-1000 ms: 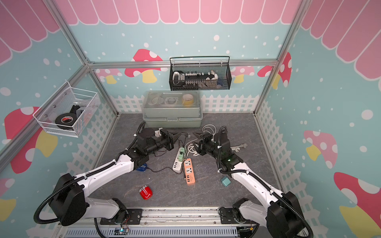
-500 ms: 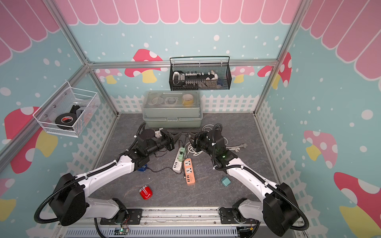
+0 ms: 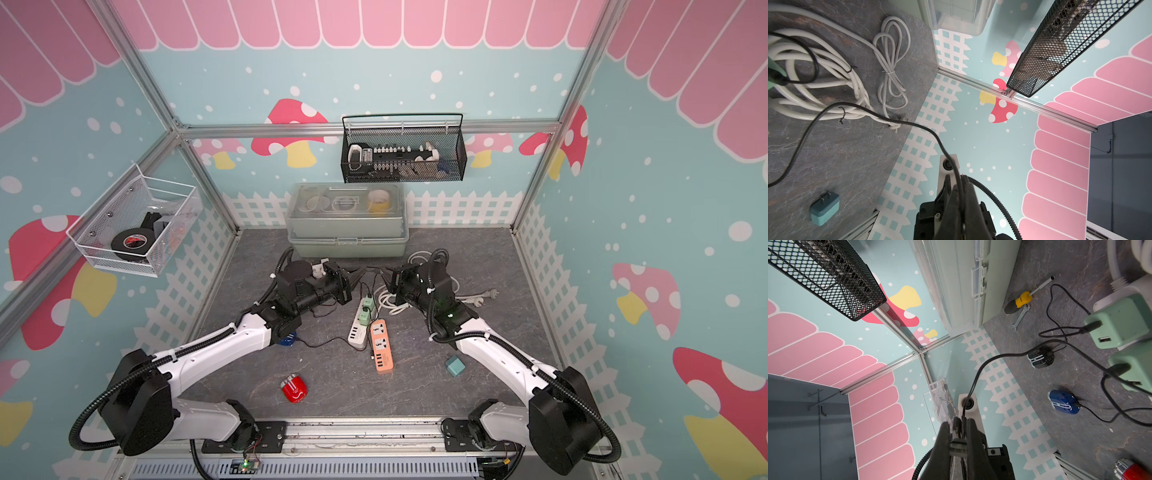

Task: Charge the electric shaver
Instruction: Pick up the charging cable from the center of the board.

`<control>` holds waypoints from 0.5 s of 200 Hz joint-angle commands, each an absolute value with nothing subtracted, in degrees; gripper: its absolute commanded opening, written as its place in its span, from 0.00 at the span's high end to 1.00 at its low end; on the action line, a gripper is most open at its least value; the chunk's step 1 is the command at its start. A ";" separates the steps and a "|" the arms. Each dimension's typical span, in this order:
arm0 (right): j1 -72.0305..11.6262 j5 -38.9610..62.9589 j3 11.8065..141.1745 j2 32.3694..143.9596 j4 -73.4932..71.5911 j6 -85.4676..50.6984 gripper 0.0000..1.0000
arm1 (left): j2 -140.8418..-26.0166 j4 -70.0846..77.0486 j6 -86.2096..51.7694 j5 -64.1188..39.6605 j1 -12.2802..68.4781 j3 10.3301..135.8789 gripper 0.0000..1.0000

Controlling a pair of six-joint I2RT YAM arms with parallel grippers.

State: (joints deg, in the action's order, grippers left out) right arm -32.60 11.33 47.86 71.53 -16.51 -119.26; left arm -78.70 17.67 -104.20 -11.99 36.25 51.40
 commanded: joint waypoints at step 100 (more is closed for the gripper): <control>-25.85 32.19 57.30 76.71 -5.72 -111.08 0.96 | -78.60 -14.62 -57.18 -25.16 34.26 67.13 0.59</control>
